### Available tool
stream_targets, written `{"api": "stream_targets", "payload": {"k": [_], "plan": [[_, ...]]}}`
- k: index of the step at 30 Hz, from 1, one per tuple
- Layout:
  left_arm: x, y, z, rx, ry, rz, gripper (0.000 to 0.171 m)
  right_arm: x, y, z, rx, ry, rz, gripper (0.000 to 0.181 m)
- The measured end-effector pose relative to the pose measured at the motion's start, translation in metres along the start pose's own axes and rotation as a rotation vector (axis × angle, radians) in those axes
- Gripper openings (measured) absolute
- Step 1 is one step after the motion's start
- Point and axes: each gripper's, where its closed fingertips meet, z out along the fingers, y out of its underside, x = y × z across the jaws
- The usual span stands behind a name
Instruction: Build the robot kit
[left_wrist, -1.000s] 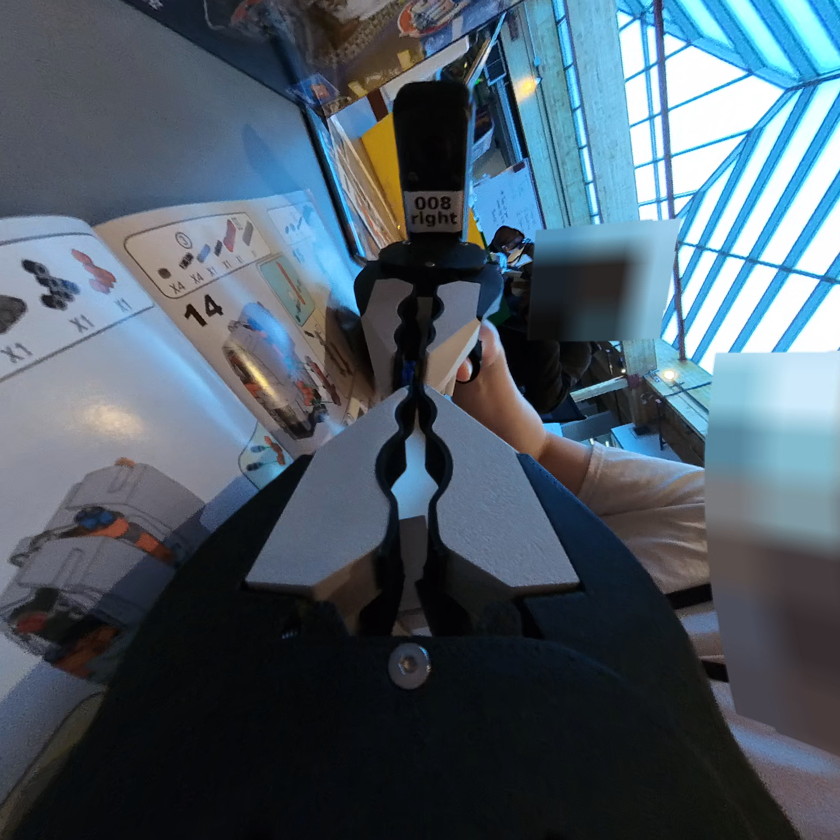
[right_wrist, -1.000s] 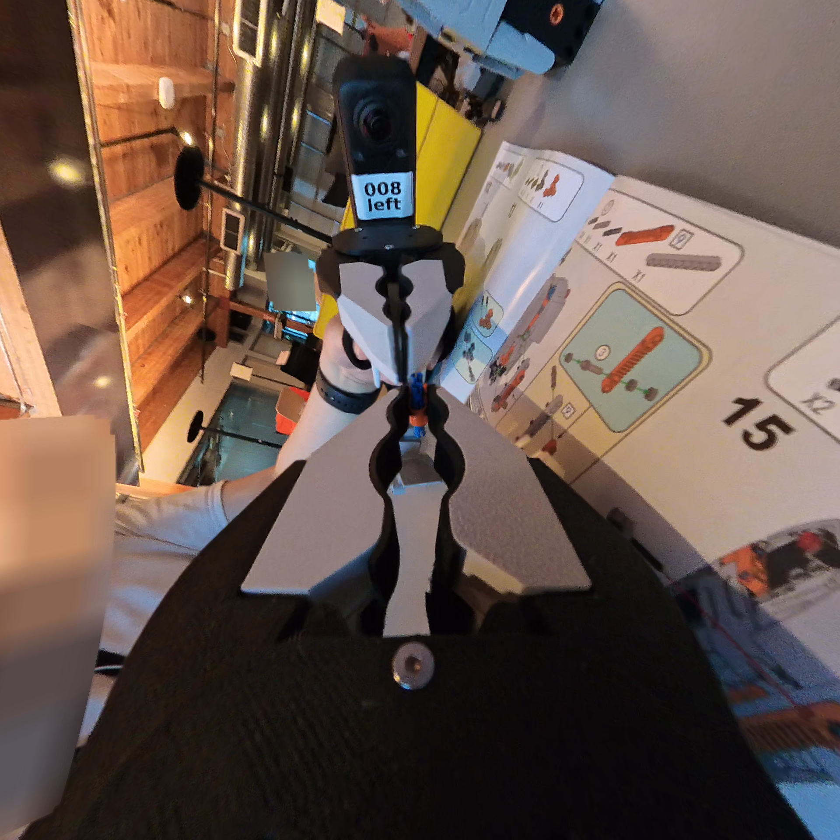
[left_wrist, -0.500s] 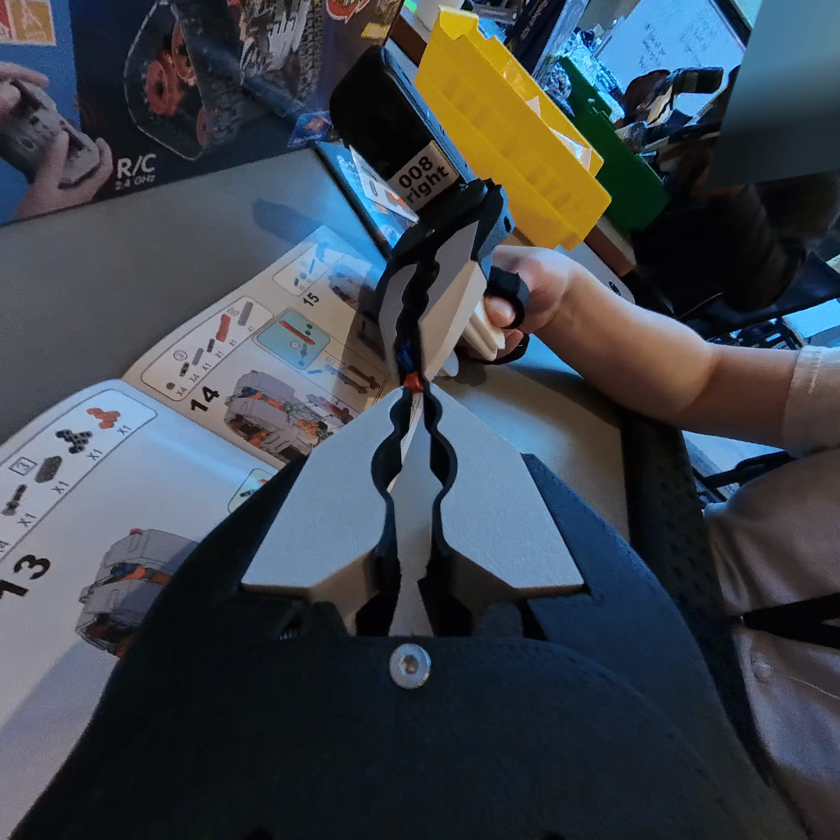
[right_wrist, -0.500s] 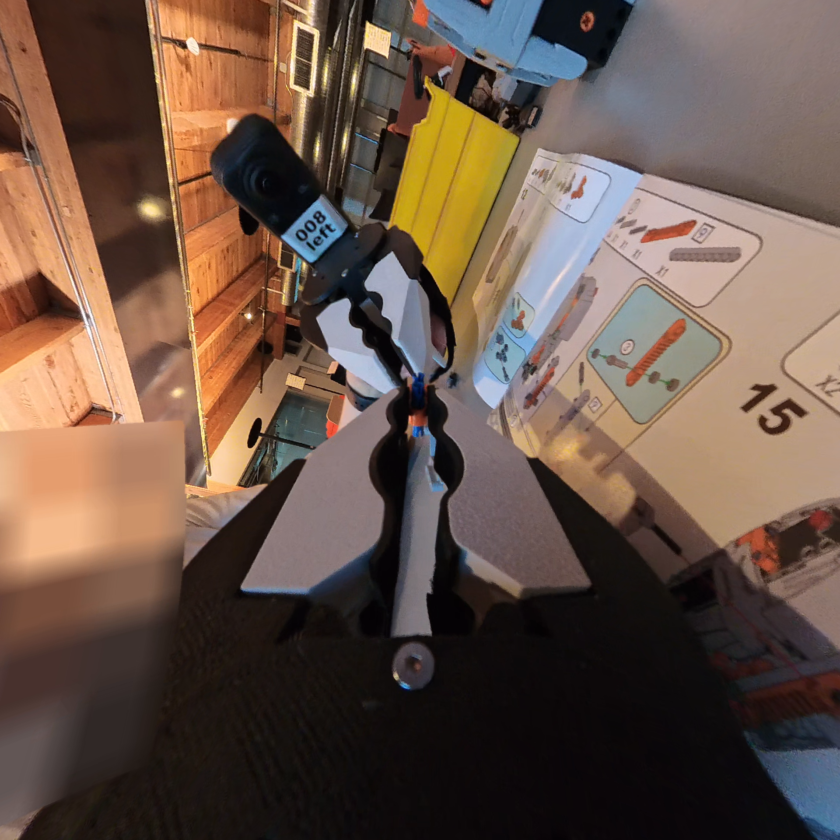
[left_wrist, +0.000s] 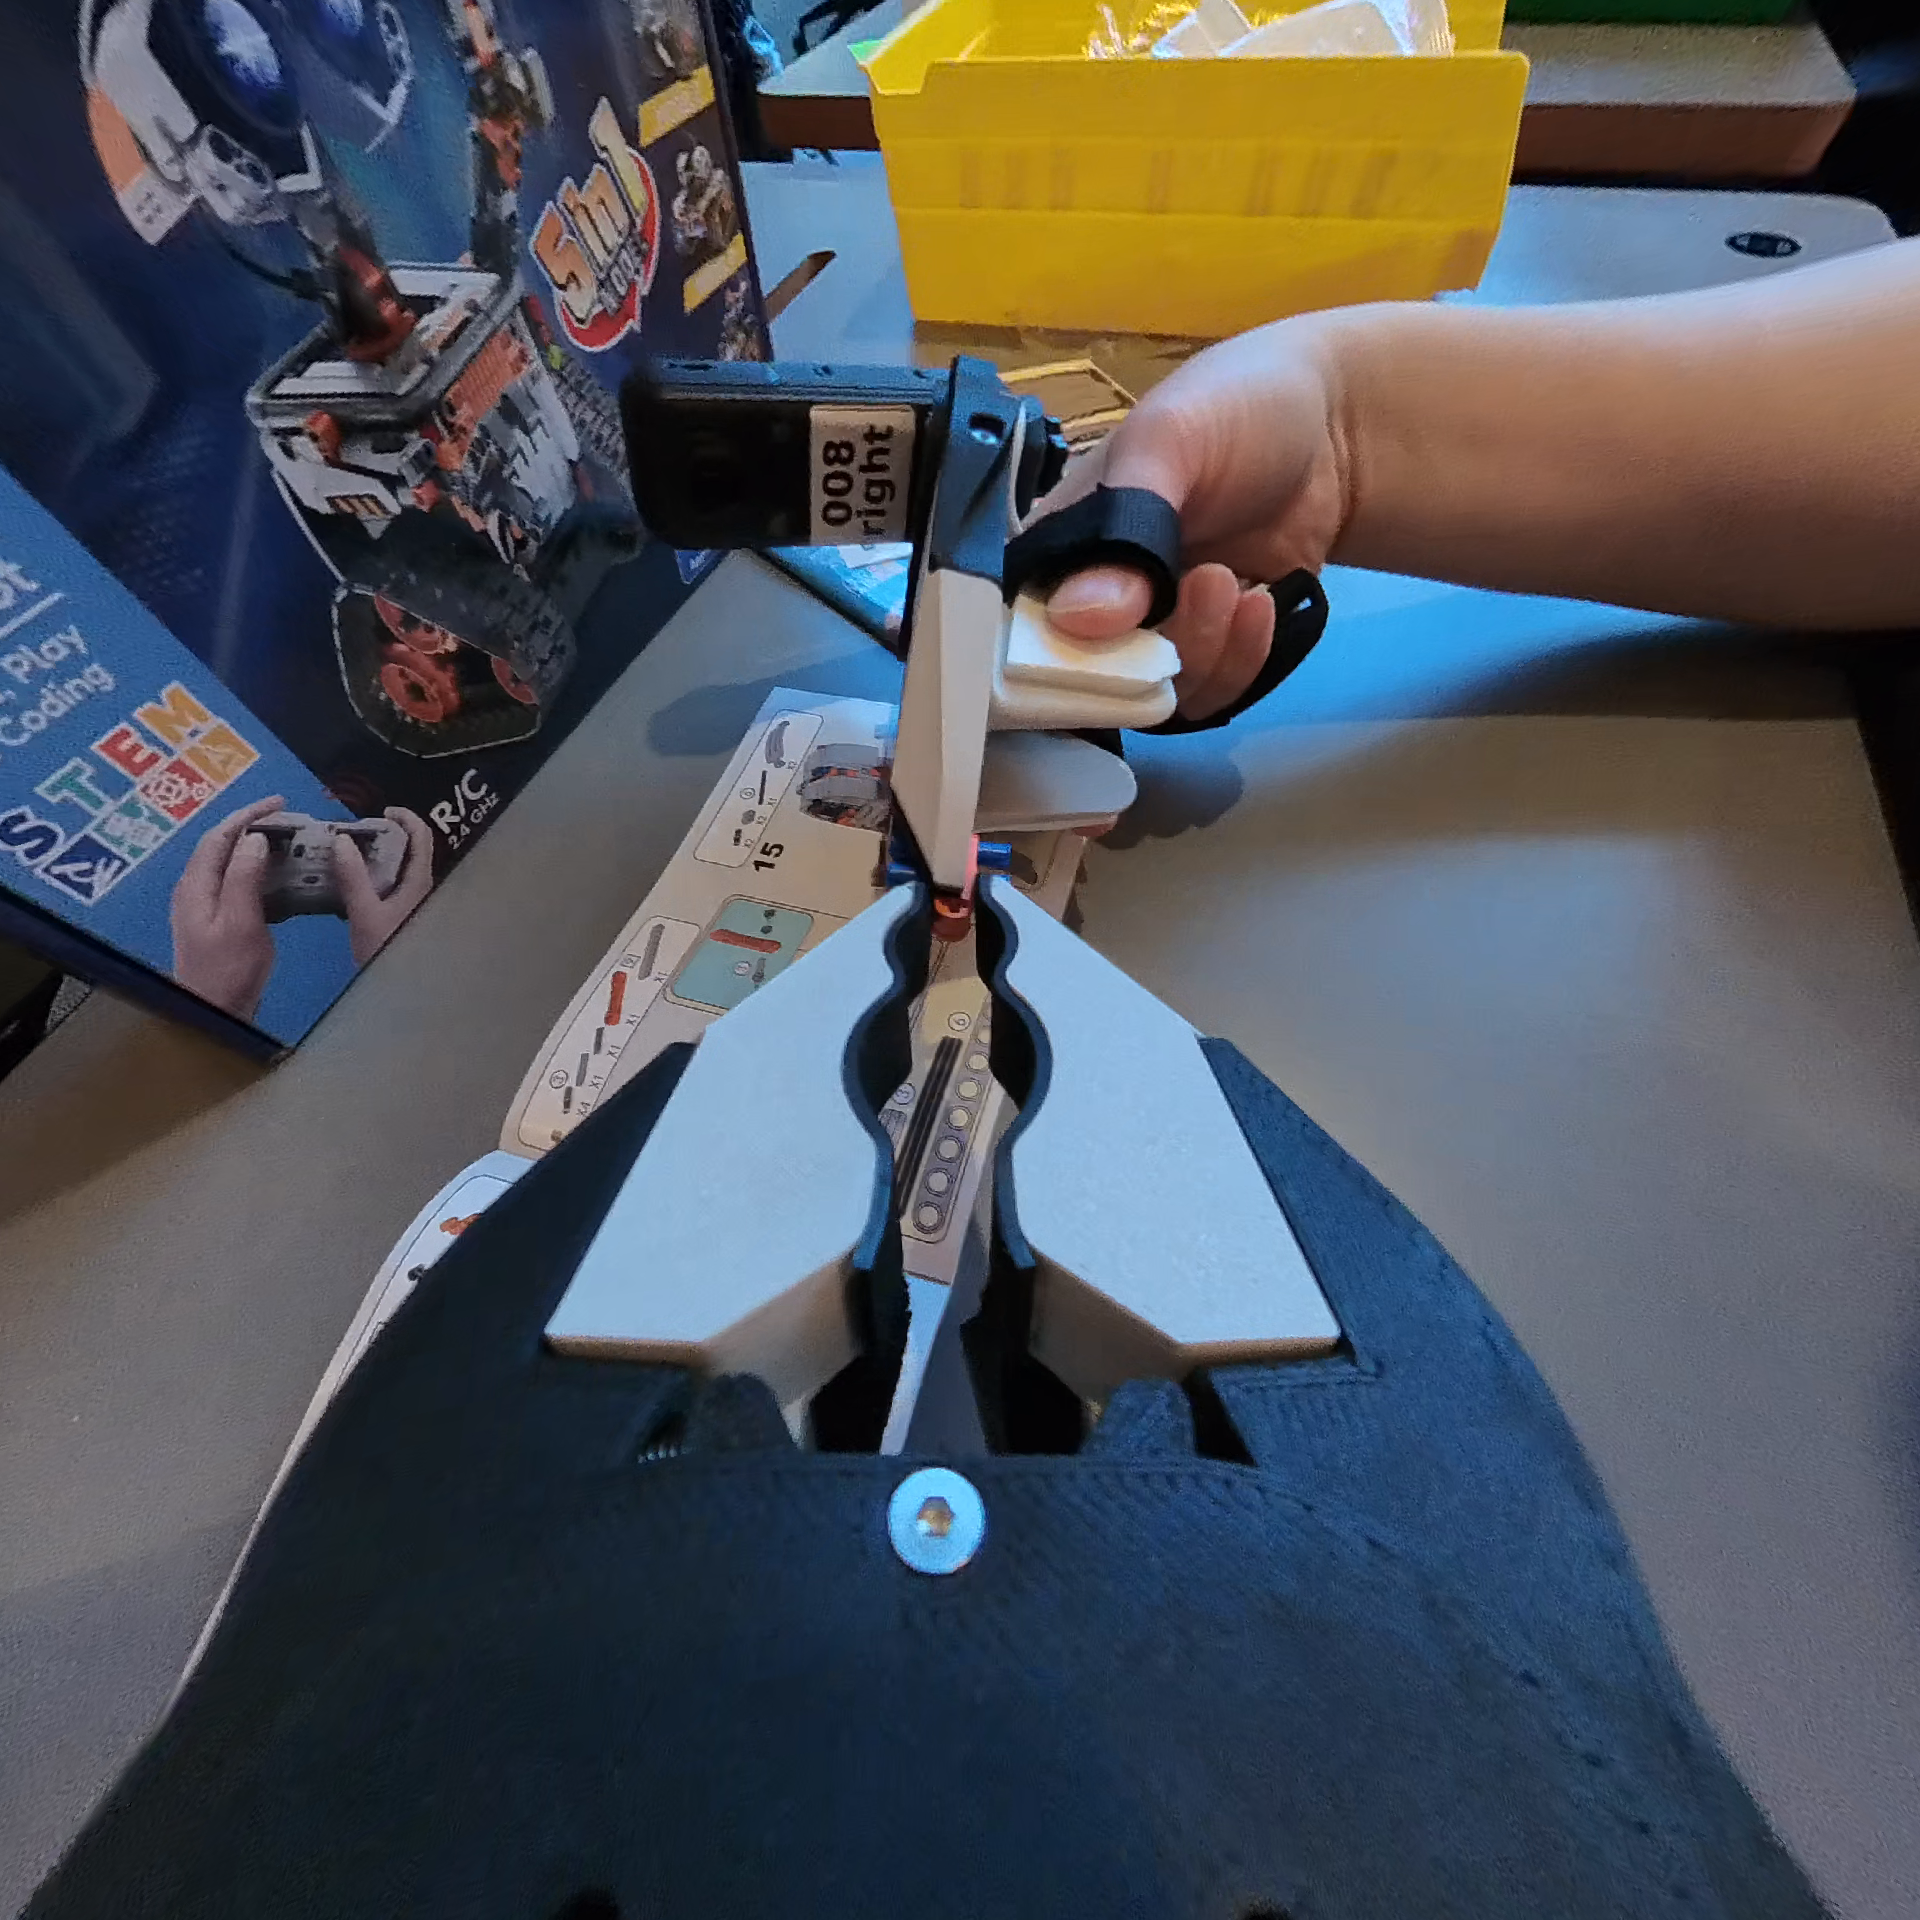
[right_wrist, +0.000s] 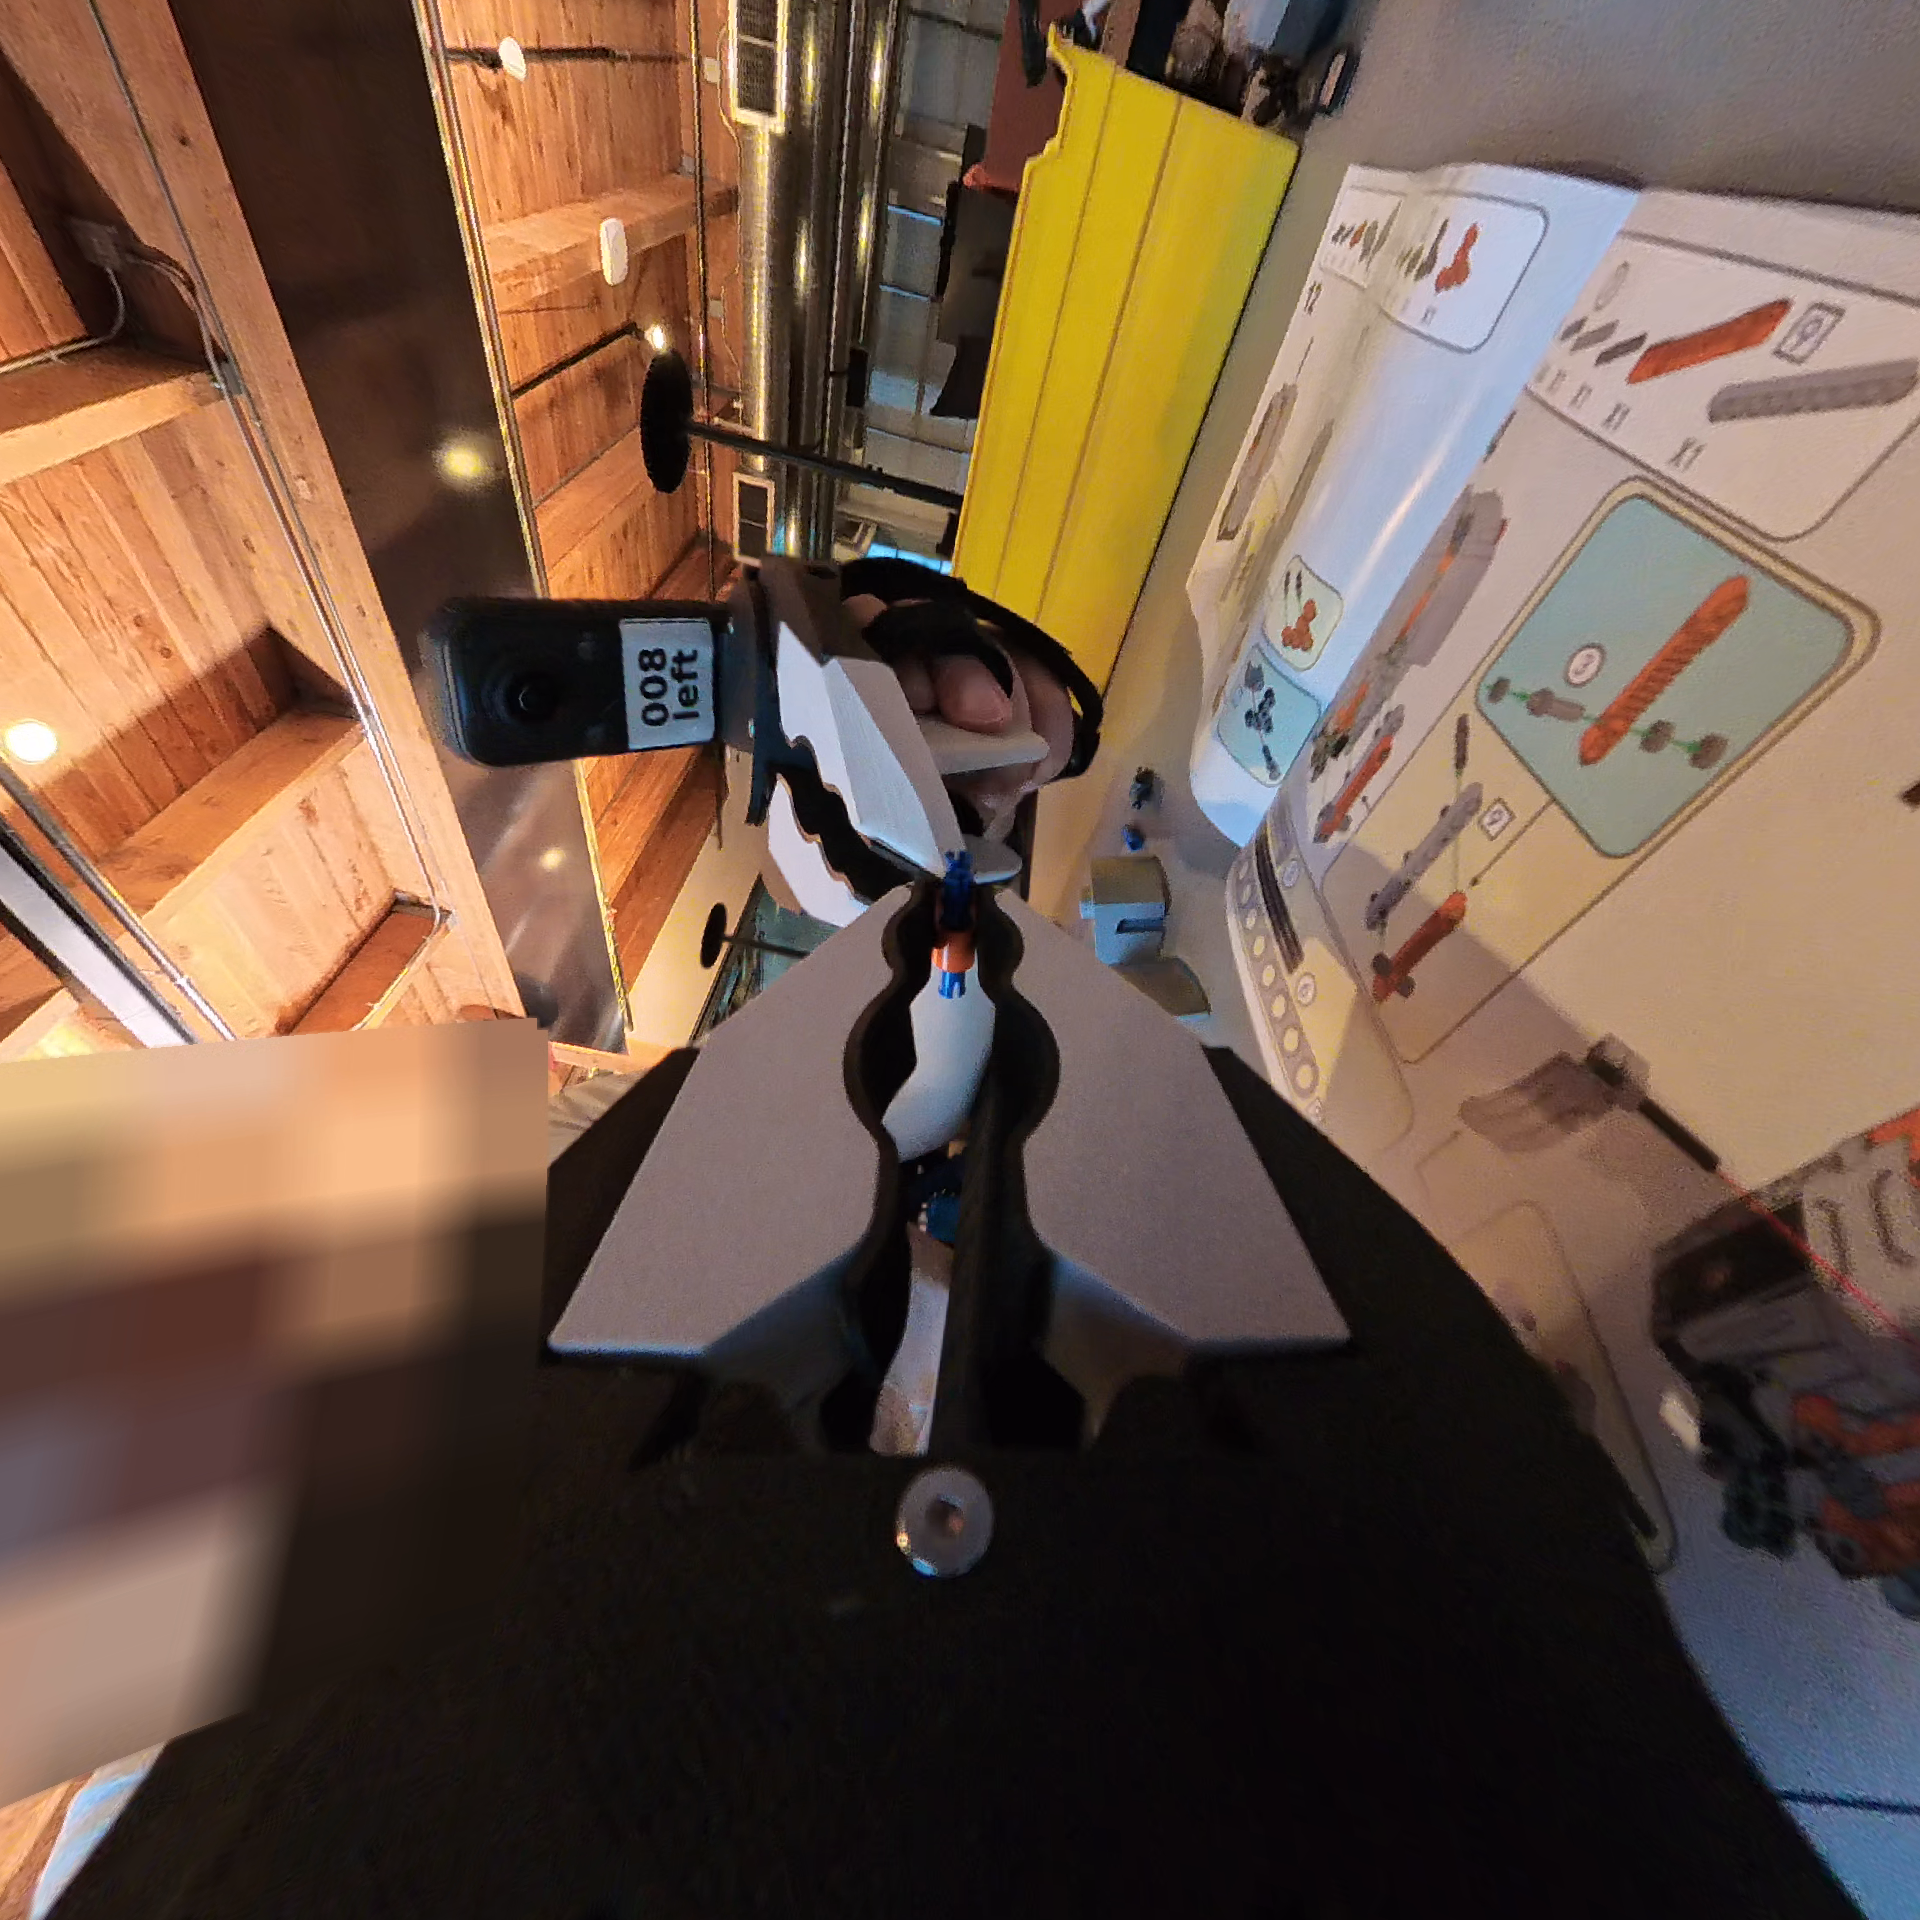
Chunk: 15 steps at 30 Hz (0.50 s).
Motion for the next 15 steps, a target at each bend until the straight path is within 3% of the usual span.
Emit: {"api": "stream_targets", "payload": {"k": [9, 13, 15], "plan": [[0.001, -0.002, 0.001, -0.053, -0.066, 0.106, 0.005, -0.004, 0.000, -0.003, -0.011, -0.029, 0.016, 0.006], [-0.020, -0.017, -0.007, -0.043, -0.261, 0.173, 0.005, -0.026, -0.026, -0.003, 0.142, -0.108, -0.088, 0.023], [-0.040, -0.028, -0.018, -0.012, -0.456, 0.221, 0.005, -0.031, -0.045, -0.006, 0.274, -0.042, -0.231, 0.030]]}}
